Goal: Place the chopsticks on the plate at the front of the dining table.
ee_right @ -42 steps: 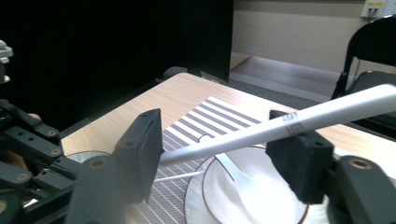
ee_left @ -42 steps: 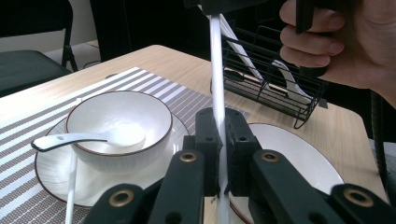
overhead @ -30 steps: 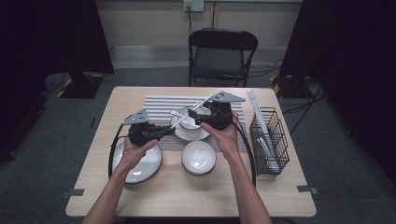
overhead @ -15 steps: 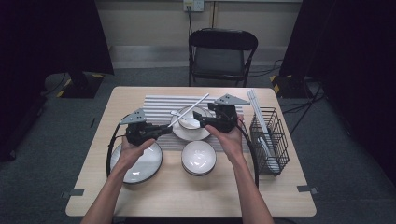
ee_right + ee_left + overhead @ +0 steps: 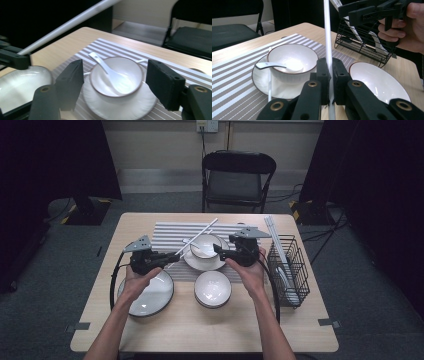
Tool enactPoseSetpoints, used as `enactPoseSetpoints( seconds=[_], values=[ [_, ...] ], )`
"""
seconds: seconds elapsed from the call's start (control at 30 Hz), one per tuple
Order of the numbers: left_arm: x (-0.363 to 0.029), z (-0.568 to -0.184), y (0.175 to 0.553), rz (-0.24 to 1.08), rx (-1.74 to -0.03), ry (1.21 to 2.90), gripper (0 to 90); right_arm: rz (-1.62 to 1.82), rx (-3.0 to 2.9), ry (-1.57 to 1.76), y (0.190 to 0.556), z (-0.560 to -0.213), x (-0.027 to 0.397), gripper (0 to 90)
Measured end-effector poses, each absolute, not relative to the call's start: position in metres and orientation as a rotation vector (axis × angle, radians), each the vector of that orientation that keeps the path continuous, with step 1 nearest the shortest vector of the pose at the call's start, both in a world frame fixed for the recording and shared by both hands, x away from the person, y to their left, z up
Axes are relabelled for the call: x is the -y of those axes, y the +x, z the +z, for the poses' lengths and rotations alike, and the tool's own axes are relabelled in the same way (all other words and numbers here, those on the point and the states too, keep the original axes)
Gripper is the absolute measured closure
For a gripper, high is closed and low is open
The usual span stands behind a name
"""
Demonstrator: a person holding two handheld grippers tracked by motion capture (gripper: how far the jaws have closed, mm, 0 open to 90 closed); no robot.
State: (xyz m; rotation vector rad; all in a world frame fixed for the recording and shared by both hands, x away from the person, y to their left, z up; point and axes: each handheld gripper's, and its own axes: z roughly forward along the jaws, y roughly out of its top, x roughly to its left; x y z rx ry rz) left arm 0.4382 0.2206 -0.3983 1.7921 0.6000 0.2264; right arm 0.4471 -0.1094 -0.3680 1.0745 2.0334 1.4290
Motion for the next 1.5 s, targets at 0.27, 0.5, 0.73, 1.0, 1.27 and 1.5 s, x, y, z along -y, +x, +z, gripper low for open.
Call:
enactPoseSetpoints(
  seconds=[0.27,0.5,0.73,1.0,1.27,1.5],
  values=[
    [-0.231,-0.399,0.441,0.247,-0.626,1.786,86.1,1.379,-2.057,1.134,0.445,-0.385,0.12,29.3],
    [-0.237,-0.401,0.446,0.241,-0.654,1.779,86.1,1.302,-2.088,1.179,0.444,-0.403,0.127,29.1],
    [-0.241,-0.403,0.453,0.244,-0.661,1.786,86.1,1.268,-2.092,1.228,0.443,-0.416,0.135,28.7],
    [-0.244,-0.4,0.466,0.251,-0.689,1.787,86.1,1.204,-2.1,1.247,0.442,-0.431,0.141,28.4],
    [-0.244,-0.397,0.478,0.259,-0.716,1.804,86.0,1.149,-2.115,1.292,0.445,-0.449,0.144,28.0],
    [-0.247,-0.392,0.491,0.283,-0.749,1.82,86.0,1.089,-2.113,1.296,0.45,-0.459,0.142,27.9]
  ],
)
